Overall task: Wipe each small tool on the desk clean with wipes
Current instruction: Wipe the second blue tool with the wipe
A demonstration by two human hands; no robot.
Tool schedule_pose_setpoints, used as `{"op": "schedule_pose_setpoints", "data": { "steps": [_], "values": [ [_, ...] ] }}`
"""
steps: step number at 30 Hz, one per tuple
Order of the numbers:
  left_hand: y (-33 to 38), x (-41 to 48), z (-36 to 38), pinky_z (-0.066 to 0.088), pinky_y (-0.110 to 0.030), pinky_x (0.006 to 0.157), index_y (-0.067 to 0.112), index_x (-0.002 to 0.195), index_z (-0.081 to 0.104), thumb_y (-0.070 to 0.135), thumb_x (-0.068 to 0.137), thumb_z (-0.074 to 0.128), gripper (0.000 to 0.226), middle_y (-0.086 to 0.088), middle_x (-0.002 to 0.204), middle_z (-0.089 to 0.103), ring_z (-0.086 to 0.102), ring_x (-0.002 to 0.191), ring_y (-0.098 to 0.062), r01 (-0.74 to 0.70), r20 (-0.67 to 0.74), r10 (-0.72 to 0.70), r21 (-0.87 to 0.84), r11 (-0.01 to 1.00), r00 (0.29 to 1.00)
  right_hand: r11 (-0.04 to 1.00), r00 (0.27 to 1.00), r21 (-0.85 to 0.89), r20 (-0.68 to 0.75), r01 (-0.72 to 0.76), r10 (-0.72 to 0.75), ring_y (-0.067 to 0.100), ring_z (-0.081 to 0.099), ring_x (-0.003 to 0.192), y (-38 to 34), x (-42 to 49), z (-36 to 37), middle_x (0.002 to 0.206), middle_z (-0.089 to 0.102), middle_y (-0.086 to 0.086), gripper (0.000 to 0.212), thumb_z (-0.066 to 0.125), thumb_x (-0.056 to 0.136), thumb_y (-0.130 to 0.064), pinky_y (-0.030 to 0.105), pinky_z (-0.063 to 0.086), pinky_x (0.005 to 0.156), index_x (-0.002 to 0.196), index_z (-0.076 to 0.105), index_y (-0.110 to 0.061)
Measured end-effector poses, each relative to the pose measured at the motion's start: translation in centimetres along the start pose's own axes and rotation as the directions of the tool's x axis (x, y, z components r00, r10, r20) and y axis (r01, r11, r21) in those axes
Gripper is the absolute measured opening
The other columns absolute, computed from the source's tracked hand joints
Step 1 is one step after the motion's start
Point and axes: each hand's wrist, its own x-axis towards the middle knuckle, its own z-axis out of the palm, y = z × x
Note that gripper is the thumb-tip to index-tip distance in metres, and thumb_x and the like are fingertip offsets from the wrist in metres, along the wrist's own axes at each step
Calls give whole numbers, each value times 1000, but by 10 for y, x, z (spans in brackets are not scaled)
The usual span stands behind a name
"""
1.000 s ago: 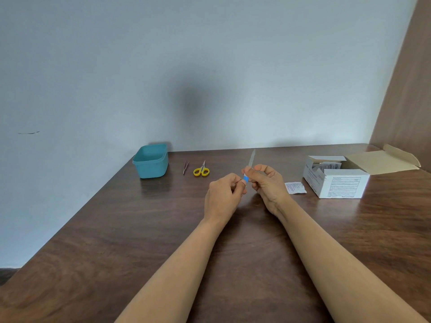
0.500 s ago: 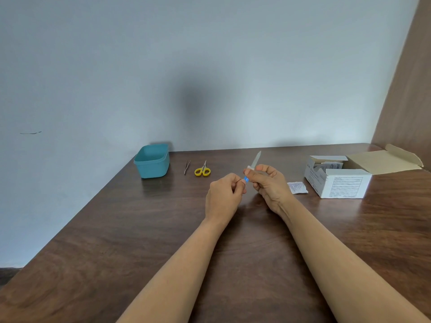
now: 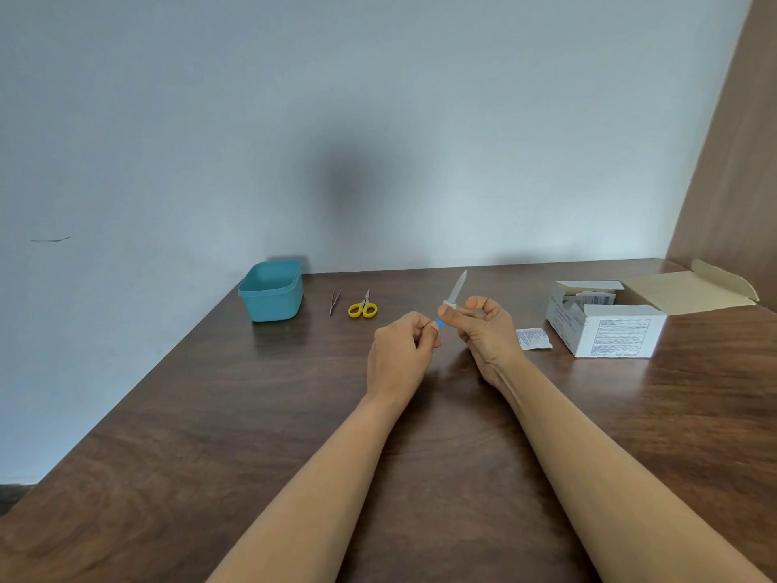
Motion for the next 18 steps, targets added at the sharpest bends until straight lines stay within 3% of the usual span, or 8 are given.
{"op": "schedule_pose_setpoints", "data": {
  "steps": [3,9,14,18],
  "values": [
    [1,0,0,55,-41,71,22,80,67,28,91,56,17,11,68,70,66,67,-9,-4,1,4,6,1000,1000,999,999,-44,52,6,-3,4,60,59,1,-1,0,60,69,-5,29,75,76,-6,23,40,66,78,49,-18],
    [2,0,-1,56,-41,72,24,83,67,30,92,56,15,13,68,70,67,70,-8,-4,11,4,33,999,1000,986,990,-169,142,13,11,1,62,64,2,-1,-1,81,75,1,9,64,89,-12,21,43,67,88,56,-15],
    [1,0,0,56,-40,71,22,79,65,42,85,50,25,13,68,71,68,69,-9,15,20,-15,4,1000,1000,999,992,-41,123,-18,23,9,66,74,-1,-3,-1,78,75,1,26,69,81,1,22,41,70,87,52,-18],
    [0,0,0,56,-40,71,23,77,64,40,88,52,24,13,67,70,67,68,-8,1,30,-1,9,1000,1000,999,997,-30,70,-13,15,9,61,64,-2,-4,0,69,73,0,33,73,76,1,23,38,66,87,48,-18]
  ]
}}
